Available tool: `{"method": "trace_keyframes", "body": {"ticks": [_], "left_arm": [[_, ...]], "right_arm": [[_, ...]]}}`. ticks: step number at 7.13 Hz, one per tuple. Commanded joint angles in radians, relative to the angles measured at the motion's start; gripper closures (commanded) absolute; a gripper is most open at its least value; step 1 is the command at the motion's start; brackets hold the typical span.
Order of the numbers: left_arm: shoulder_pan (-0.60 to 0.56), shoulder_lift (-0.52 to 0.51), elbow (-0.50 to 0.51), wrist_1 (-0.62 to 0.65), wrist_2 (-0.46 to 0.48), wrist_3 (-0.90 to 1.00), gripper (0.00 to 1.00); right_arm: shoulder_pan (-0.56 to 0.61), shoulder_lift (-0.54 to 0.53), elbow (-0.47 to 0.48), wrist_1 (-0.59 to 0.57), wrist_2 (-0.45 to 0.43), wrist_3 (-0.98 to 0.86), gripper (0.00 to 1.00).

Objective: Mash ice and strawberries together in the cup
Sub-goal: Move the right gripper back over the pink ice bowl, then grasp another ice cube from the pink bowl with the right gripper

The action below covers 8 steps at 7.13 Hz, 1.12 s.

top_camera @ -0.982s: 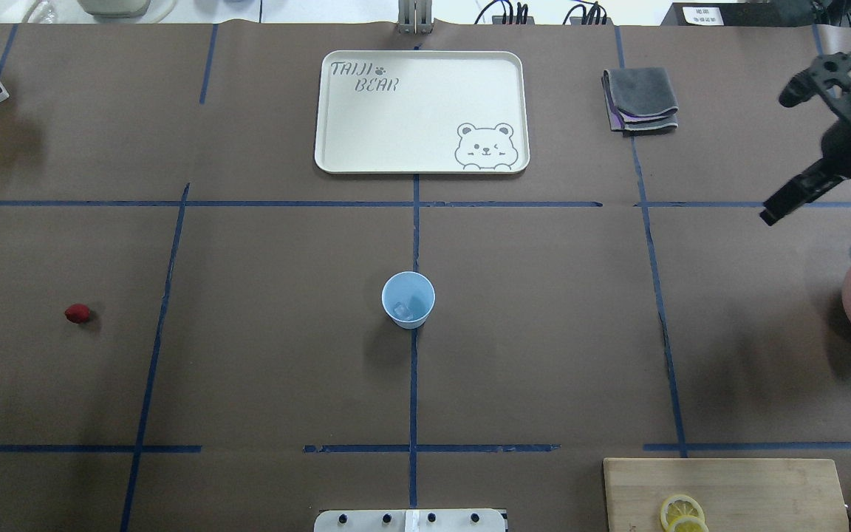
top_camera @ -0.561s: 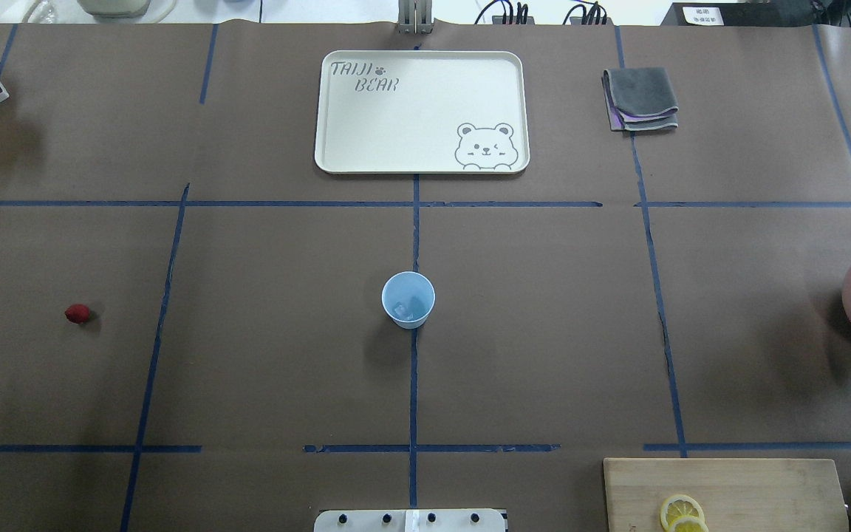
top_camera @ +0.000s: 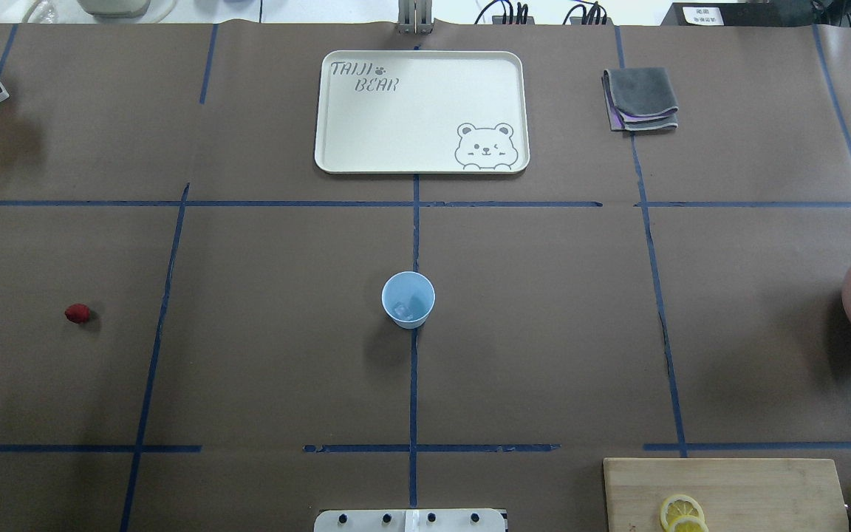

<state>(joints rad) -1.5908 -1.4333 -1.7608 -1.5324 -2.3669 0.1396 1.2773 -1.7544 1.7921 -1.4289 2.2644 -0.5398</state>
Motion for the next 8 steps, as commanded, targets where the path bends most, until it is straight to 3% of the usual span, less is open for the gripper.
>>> {"method": "trace_keyframes", "body": {"ticks": [1,8], "left_arm": [[0.000,0.001,0.001,0.000,0.000,0.000,0.00],[0.000,0.005,0.001,0.000,-0.002,0.000,0.00]], "right_arm": [[-0.022,-0.005,-0.039,0.056,0.009,0.000,0.08],[-0.093,-0.037,-0.034,0.054,0.007,-0.003,0.33]]}}
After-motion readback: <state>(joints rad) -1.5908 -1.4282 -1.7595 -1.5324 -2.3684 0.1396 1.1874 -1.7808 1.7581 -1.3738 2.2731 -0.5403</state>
